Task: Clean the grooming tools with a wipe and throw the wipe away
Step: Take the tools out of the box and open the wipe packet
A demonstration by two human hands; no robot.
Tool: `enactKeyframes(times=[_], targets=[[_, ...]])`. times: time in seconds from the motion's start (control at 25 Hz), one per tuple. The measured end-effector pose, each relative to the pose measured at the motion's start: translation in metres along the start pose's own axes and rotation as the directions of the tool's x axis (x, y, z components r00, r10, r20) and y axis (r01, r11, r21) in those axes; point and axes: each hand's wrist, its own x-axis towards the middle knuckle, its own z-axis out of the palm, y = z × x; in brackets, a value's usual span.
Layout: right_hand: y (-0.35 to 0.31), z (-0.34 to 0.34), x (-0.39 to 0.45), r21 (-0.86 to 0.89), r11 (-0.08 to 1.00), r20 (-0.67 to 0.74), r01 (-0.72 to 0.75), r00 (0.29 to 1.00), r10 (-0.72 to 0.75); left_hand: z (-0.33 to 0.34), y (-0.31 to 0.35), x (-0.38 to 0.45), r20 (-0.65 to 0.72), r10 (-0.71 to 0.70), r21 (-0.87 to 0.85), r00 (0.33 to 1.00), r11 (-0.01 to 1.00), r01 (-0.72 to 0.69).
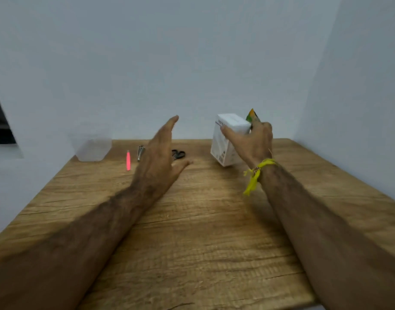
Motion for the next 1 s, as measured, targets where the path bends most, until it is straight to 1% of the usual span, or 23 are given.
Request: enactKeyframes(times=[0.04, 0.12, 0.24, 0.32, 0.52, 0.64, 0.72, 0.8, 0.92, 0.96, 1.0], targets=[[0.005, 0.0, 0.01, -0.019, 0.999, -0.024, -0.031, 0.999, 0.03, 0.0, -0.004, 0.0, 0.014, 0.006, 0.04, 1.0, 0.999, -0.006], [0.015, 0.004, 0.026, -0.033, 0.997, -0.083, -0.067, 0.994, 0.064, -0.001, -0.013, 0.001, 0.036, -0.034, 0.081, 0.999, 0.996, 0.031], [0.031, 0.012, 0.044, -0.022, 0.994, -0.189, -0.109, 0.977, 0.103, -0.002, -0.021, 0.001, 0.008, -0.144, 0.077, 0.99, 0.987, 0.143], [0.043, 0.018, 0.051, -0.009, 0.992, -0.241, -0.123, 0.963, 0.117, -0.002, -0.023, 0.001, -0.01, -0.186, 0.06, 0.983, 0.981, 0.186], [0.058, 0.025, 0.056, 0.0, 0.988, -0.233, -0.154, 0.961, 0.15, 0.0, -0.024, 0.002, -0.013, -0.207, 0.075, 0.978, 0.975, 0.207], [0.055, 0.023, 0.051, 0.027, 0.985, -0.218, -0.171, 0.961, 0.173, -0.001, -0.023, 0.001, -0.016, -0.209, 0.059, 0.978, 0.976, 0.209], [0.047, 0.017, 0.048, 0.055, 0.983, -0.235, -0.173, 0.955, 0.181, -0.001, -0.023, 0.002, -0.009, -0.214, 0.045, 0.977, 0.976, 0.214], [0.03, 0.006, 0.045, 0.065, 0.993, -0.276, -0.102, 0.954, 0.116, -0.002, -0.023, 0.002, -0.008, -0.209, 0.038, 0.978, 0.977, 0.209], [-0.011, -0.007, 0.032, 0.072, 0.995, -0.344, 0.064, 0.938, -0.035, -0.006, -0.02, 0.004, -0.031, -0.153, 0.021, 0.988, 0.988, 0.154], [-0.027, -0.009, 0.024, 0.093, 0.99, -0.342, 0.109, 0.937, -0.071, -0.009, -0.017, 0.005, -0.042, -0.125, 0.001, 0.991, 0.992, 0.125], [-0.045, -0.01, 0.014, 0.116, 0.982, -0.306, 0.146, 0.946, -0.105, -0.013, -0.013, 0.006, -0.051, -0.1, -0.022, 0.994, 0.995, 0.099]])
